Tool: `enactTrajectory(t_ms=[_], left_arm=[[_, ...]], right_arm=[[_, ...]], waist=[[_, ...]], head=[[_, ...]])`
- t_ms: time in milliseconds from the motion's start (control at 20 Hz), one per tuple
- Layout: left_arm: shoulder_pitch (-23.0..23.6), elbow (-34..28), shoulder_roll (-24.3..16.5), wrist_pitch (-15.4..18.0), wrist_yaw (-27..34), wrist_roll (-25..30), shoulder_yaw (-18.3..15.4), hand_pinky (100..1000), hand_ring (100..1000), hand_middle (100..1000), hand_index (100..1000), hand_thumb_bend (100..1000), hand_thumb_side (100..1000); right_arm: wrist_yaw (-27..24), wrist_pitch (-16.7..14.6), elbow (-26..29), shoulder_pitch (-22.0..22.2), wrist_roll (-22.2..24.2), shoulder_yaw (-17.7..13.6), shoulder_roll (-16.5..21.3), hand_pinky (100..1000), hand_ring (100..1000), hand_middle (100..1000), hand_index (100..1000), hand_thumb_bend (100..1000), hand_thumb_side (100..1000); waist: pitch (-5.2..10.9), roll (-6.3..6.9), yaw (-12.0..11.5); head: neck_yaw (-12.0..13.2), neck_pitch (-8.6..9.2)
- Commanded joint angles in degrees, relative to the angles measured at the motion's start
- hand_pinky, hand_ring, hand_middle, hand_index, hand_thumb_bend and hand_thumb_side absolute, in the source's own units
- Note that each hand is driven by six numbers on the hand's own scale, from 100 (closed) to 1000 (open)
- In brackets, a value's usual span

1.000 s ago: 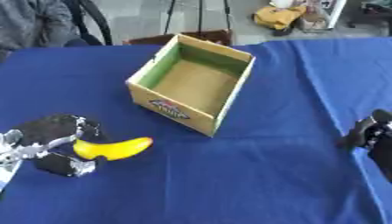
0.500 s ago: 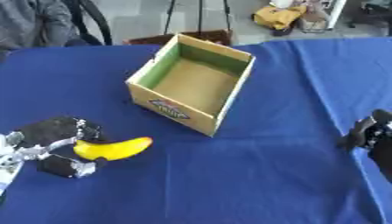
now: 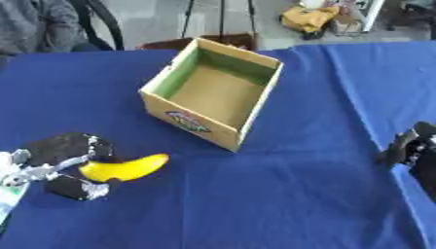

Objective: Pick up objects on the table and place them in the box.

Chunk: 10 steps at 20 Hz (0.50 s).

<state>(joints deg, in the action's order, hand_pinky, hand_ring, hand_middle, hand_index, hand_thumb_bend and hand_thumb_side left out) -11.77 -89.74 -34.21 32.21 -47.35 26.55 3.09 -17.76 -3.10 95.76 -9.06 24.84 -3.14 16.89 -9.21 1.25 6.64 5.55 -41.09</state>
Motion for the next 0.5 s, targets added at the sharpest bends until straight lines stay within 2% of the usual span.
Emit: enactTrajectory(t_ms=[50,500], left_arm=[[-0.85,-0.07,-0.82,0.06,-0.89,-0.52,0.06,613,612,597,788,261,870],[-1.04,0.76,-0.83,0.6,-2.22,-0.95,0.51,604,603,588,789,302,819]], right_arm=[[-0.12,-0.03,0.88,-0.66,0.17,-0.2,1.0,515,373,312,499,100,794],[-0.08,0.03,0.88,-0.7,0.22,-0.17,0.93,515,373,312,499,100,796]], waist=[[0.51,-0.07,0.07],[0.42,0.0,0.19]], head=[[0.13,0.27],[0.1,0.3]])
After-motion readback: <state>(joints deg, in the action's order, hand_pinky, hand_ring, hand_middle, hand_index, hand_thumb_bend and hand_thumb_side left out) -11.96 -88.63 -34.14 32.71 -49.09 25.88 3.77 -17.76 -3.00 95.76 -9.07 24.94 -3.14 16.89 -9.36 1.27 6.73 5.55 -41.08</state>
